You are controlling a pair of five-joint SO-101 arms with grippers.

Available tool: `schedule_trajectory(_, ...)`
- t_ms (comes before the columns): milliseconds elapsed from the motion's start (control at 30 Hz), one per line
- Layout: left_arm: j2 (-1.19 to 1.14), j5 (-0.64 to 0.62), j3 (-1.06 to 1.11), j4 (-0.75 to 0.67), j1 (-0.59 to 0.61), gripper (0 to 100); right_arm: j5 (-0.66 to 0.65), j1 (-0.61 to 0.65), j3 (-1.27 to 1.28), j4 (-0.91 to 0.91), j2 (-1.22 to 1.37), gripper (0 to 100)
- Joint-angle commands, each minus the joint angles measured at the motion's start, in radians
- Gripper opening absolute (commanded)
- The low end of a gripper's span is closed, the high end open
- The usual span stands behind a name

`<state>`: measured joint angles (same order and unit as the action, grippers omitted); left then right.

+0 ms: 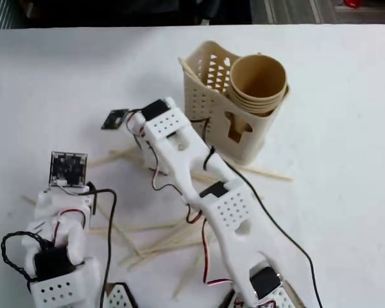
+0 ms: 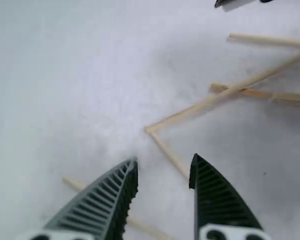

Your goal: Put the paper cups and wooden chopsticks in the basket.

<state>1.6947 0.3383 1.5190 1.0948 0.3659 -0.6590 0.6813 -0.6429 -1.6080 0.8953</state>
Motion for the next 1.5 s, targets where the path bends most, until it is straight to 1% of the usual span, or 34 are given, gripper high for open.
schedule_trajectory(0, 0.008, 0.009, -0.003, -0.025, 0.004, 18, 0.000, 0.044, 0.006, -0.064, -0.064, 1.7)
schedule_trajectory(167, 0.008, 0.009, -0.003, -0.025, 0.004, 18, 0.000, 0.038, 0.026, -0.108, -0.182, 1.7)
schedule_trajectory(467, 0.008, 0.009, -0.003, -0.025, 0.004, 18, 0.002, 0.033, 0.193, -0.108, -0.463, 1.7)
schedule_trajectory(833, 0.008, 0.009, -0.003, -0.025, 0.004, 18, 0.020, 0.025, 0.198, -0.091, -0.765, 1.7)
schedule_trajectory(1167, 0.008, 0.009, -0.003, -0.025, 0.004, 18, 0.161, -0.051, 0.198, 0.120, -0.952, 1.7)
schedule_trajectory(1333, 0.008, 0.009, -0.003, -0.025, 0.004, 18, 0.259, -0.079, 0.198, 0.288, -1.009, 1.7)
schedule_trajectory(1467, 0.008, 0.009, -0.003, -0.025, 0.004, 18, 0.308, -0.093, 0.198, 0.418, -1.044, 1.7)
